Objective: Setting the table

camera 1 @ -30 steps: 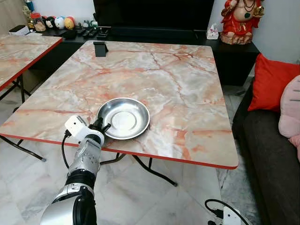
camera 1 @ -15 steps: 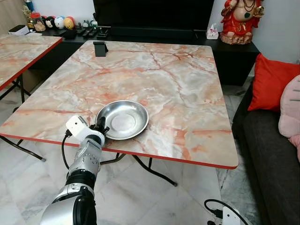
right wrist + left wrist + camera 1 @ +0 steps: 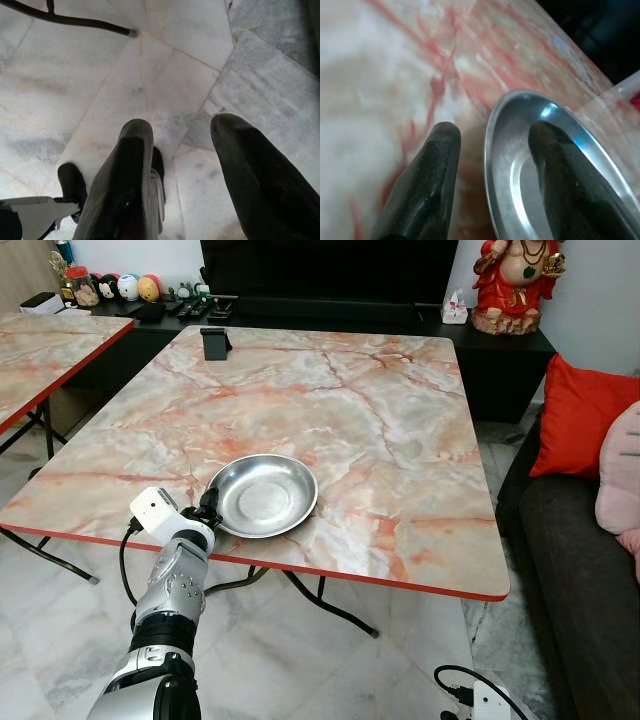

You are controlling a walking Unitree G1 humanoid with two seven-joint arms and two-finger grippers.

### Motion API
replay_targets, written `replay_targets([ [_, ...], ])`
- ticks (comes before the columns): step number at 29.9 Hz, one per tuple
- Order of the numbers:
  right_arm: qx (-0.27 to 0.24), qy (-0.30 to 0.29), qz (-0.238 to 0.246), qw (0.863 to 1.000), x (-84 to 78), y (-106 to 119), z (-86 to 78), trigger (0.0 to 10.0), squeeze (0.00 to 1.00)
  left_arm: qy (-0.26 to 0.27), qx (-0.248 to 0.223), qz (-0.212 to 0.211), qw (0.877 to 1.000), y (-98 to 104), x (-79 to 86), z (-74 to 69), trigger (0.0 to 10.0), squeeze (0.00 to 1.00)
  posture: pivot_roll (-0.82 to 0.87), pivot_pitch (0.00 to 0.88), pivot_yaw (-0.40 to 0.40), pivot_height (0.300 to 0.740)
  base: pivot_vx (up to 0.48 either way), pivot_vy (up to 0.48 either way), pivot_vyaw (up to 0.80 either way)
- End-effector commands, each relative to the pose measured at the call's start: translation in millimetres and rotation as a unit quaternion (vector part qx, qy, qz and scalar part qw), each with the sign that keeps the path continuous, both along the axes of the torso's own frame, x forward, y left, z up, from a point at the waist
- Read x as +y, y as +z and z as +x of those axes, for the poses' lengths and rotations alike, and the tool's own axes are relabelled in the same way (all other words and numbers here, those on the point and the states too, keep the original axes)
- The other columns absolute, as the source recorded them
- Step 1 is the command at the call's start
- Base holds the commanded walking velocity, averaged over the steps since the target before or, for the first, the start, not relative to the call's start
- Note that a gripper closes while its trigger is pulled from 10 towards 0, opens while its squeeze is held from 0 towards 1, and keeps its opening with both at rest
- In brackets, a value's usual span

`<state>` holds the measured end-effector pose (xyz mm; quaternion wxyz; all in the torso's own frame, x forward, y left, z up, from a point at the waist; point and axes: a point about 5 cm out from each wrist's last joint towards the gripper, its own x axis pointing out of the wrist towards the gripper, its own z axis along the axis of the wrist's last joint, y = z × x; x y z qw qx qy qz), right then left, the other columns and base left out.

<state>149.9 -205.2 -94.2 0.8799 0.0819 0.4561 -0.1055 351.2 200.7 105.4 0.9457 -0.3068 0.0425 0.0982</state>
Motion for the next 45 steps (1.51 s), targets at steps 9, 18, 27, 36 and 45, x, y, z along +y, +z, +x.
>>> replay_targets([
  [9,-0.001,0.008,0.001,1.000,2.8,0,1.6,10.0,0.00,0.065,-0.060,0.218,0.972,28,33.8,-37.9,10.0,0.00,0.01,0.000,0.006,0.740,0.000,0.000,0.00],
  [18,-0.003,0.010,-0.001,1.000,2.7,1,2.7,10.0,0.00,0.292,0.114,0.411,0.856,6,130.2,-106.7,10.0,0.00,0.03,0.000,-0.002,0.740,0.000,0.000,0.00],
  [27,-0.001,0.011,-0.001,1.000,2.0,1,2.7,10.0,0.00,0.244,0.341,0.368,0.830,-78,151.0,-152.2,10.0,0.00,0.03,0.000,-0.003,0.740,0.000,0.000,0.00],
  [36,0.002,0.016,-0.005,1.000,2.0,1,2.8,10.0,0.00,-0.024,0.390,0.319,0.863,-141,68.3,-135.5,10.0,0.00,0.02,0.000,-0.008,0.740,0.000,0.000,0.00],
  [45,-0.009,0.009,-0.006,1.000,1.3,2,4.7,10.0,0.00,-0.229,0.375,0.339,0.832,-166,6.3,-134.6,10.0,0.00,-0.02,0.000,0.003,0.740,0.000,0.000,0.00],
])
